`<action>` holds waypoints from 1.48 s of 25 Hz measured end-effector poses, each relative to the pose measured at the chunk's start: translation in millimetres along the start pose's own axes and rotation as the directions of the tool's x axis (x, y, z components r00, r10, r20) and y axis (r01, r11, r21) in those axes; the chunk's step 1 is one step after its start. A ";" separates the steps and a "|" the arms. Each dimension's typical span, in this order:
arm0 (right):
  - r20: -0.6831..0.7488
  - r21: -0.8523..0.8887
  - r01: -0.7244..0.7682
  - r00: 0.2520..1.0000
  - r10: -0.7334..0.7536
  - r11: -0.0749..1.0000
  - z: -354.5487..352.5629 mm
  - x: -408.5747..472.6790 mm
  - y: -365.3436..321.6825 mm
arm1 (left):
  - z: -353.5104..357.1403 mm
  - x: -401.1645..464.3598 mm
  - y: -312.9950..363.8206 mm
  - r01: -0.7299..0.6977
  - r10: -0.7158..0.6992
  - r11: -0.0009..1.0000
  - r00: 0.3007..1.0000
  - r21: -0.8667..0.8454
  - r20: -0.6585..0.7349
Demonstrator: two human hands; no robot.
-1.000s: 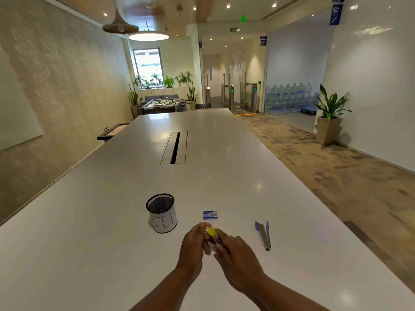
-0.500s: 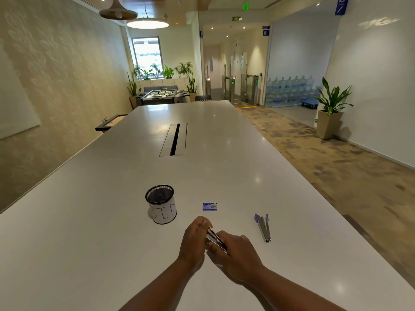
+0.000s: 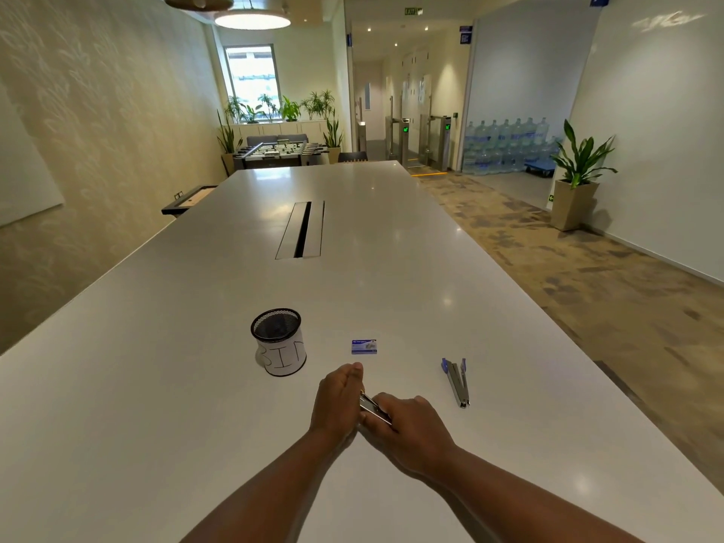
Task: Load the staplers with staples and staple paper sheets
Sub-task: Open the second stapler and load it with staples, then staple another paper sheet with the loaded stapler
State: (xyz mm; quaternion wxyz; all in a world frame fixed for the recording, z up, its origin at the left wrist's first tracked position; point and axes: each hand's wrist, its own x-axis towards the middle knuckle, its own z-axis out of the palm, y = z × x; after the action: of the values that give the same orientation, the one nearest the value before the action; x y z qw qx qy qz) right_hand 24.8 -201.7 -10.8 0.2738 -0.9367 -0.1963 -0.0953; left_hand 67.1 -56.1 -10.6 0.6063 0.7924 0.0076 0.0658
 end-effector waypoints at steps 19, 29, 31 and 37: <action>-0.199 0.287 -0.319 0.902 0.382 0.903 -30.5 -24.0 4.5 | 8.5 -8.1 4.1 0.043 -0.047 0.995 0.998 -0.095 -0.040; -0.423 0.228 -0.608 0.642 0.640 0.761 -128.1 -86.3 106.7 | 150.5 -28.3 82.3 -0.543 0.339 0.785 0.780 0.299 0.526; -0.437 0.263 -0.660 0.569 0.697 0.704 -138.2 -102.5 127.5 | 185.3 -18.1 81.2 -0.572 0.274 0.757 0.717 0.316 0.641; -0.423 0.520 -0.591 0.450 0.787 0.617 -141.2 -117.9 150.9 | 264.5 15.5 83.8 -0.560 0.073 0.670 0.703 0.487 0.708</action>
State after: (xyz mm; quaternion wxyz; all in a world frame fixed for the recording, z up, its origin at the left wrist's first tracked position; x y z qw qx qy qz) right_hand -28.6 -433.3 1.2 0.4735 -0.7934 0.2952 -0.2432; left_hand 106.7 -330.9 3.8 0.2192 0.9154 -0.3221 -0.1014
